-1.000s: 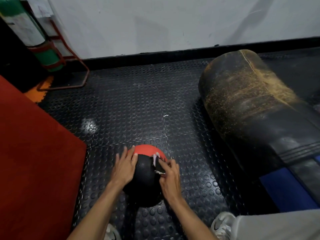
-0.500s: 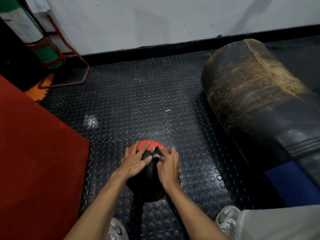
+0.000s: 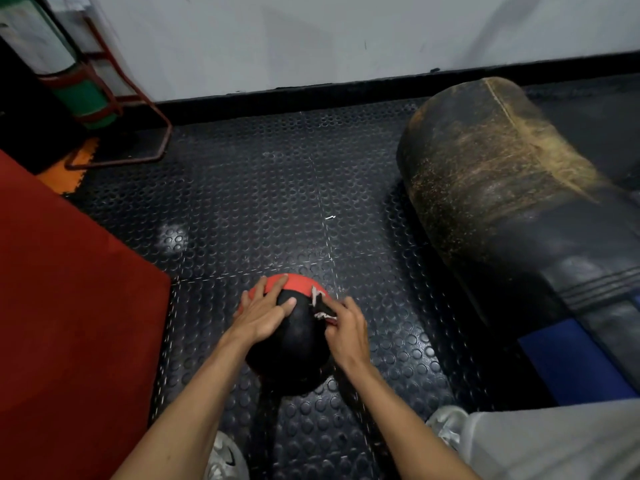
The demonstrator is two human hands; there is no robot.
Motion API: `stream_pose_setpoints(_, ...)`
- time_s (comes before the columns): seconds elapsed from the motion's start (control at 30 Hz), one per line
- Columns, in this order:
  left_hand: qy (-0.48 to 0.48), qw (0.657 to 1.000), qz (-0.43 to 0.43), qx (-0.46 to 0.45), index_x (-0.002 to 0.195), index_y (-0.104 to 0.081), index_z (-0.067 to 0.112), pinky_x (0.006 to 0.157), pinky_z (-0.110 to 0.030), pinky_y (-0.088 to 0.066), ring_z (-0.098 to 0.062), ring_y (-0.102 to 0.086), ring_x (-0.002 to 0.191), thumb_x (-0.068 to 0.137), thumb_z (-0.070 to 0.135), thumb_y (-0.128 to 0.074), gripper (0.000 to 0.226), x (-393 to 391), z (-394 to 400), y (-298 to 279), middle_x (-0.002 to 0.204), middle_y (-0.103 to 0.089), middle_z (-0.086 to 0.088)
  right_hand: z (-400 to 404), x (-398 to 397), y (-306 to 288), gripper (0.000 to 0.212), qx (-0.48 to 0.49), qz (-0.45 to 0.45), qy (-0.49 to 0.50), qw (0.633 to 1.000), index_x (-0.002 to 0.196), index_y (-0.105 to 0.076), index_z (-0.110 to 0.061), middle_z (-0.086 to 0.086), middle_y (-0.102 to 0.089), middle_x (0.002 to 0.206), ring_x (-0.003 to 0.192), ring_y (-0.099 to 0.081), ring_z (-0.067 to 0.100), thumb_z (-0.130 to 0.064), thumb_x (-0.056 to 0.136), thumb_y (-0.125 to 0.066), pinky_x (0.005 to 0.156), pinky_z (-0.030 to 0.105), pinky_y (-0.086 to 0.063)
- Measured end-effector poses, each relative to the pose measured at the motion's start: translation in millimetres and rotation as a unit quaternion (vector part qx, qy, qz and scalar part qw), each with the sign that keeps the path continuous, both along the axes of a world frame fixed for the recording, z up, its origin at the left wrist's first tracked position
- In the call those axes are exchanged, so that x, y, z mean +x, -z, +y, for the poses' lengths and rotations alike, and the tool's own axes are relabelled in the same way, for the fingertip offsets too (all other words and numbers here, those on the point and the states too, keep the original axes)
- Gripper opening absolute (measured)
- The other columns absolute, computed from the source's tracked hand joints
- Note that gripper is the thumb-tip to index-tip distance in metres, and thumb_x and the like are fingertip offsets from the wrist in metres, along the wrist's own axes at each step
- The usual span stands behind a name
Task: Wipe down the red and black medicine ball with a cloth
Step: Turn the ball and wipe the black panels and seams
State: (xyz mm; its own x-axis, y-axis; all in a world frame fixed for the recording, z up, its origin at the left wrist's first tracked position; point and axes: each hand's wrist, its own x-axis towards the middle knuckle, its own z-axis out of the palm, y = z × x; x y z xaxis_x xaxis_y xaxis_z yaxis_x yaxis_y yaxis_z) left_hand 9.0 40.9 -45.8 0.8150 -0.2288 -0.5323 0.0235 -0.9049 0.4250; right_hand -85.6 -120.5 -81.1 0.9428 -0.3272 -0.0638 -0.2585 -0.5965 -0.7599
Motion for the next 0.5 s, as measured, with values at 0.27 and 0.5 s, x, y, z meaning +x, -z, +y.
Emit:
stream_pose_setpoints(0.27, -0.044, 0.999, 0.021, -0.022, 0.152, -0.012, 0.051, 0.119, -0.06, -0.006, -0.04, 0.004, 0.149, 0.098, 0.057, -0.04, 0.062, 1.1, 0.2, -5.1, 0.165, 0.006, 0.006, -70.9, -4.8, 16.2, 0.035, 0.013, 0.126, 0.096, 0.987, 0.124, -0.064, -0.011, 0.005, -0.049, 0.115, 0.094, -0.046, 0.013, 0.002, 0.093, -0.055, 0.092, 0.022, -0.04)
stream_pose_setpoints(0.5, -0.061, 0.998, 0.019, -0.03, 0.152, -0.009, 0.052, 0.117, -0.062, -0.008, -0.039, 0.004, 0.149, 0.097, 0.059, -0.039, 0.063, -5.9, 3.1, -7.4, 0.165, 0.007, 0.008, -23.5, -51.0, 72.1, 0.041, -0.027, 0.174, 0.024, 0.984, 0.122, -0.063, -0.028, -0.004, -0.052, 0.115, 0.102, -0.052, 0.011, -0.006, 0.088, -0.057, 0.087, 0.029, -0.05)
